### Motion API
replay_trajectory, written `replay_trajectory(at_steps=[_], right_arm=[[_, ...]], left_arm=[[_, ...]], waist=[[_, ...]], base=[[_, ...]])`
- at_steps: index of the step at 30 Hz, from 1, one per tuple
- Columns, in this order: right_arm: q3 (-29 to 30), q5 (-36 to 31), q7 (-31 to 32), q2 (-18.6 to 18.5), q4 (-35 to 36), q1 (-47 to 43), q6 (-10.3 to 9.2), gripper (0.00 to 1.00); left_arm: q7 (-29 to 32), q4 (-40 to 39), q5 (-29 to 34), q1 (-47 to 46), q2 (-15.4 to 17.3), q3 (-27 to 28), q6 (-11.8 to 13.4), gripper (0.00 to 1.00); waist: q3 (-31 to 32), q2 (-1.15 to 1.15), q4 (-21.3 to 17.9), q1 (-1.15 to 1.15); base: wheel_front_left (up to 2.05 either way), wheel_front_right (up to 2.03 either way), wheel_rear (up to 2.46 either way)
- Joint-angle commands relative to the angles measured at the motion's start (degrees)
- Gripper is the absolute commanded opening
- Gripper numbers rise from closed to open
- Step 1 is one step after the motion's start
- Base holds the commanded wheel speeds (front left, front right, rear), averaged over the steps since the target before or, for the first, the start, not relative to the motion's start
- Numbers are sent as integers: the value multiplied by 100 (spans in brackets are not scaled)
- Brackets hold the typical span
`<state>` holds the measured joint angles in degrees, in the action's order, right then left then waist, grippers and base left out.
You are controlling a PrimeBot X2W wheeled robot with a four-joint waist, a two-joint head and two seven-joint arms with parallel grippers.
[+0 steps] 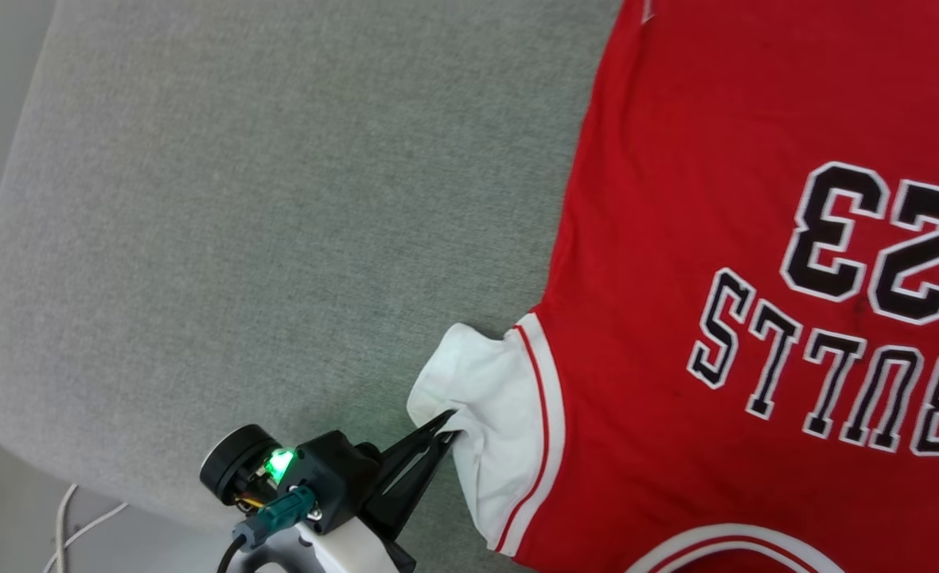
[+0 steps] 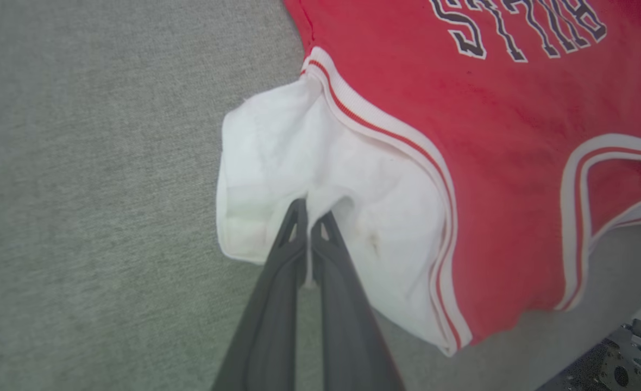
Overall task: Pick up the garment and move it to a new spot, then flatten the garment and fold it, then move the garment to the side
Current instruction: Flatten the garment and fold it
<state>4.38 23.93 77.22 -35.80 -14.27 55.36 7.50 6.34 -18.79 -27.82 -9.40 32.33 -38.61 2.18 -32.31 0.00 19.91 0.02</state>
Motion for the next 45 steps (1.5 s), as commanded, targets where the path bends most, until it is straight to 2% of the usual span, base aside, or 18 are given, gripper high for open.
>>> replay_trajectory(at_steps=[1,8,15,17,18,25,33,38,45], right_arm=[[85,-105,53,16,-19,133,-2,100],[683,-894,452,261,-45,472,-2,100],[858,-1182,798,509,-45,51,-2,100],[923,-1205,866,593,-26,-97,-2,49],[961,-1197,901,624,-12,-156,-1,0],[1110,-1230,974,656,153,-395,-2,0],[1073,-1130,749,883,111,-1092,-2,0],[1162,-884,518,1098,48,-1671,-2,0],[922,-230,143,1073,277,-2719,-2,0]], left_arm=[[-39,-23,18,-95,-37,-8,-23,0],[-148,25,42,-253,-190,-85,-76,0],[-159,9,45,-273,-172,-74,-43,0],[-158,-4,36,-276,-166,-67,-32,0],[-154,-6,33,-279,-162,-65,-24,0],[-122,-4,85,-303,-108,-61,9,0],[-47,59,32,-200,-1,-9,97,0],[-6,175,-119,-57,106,96,168,0],[-65,444,-303,204,242,205,259,0]], waist=[[-315,0,317,-2],[-562,0,541,-2],[-650,0,637,-2],[-662,0,641,-2],[-661,0,639,-2],[-486,0,514,-2],[186,0,57,-2],[687,0,-293,-2],[1282,0,-736,-2]], base=[[0,0,0],[0,0,0],[0,0,0],[0,0,0],[0,0,0],[0,0,0],[0,0,0],[0,0,0],[0,0,0]])
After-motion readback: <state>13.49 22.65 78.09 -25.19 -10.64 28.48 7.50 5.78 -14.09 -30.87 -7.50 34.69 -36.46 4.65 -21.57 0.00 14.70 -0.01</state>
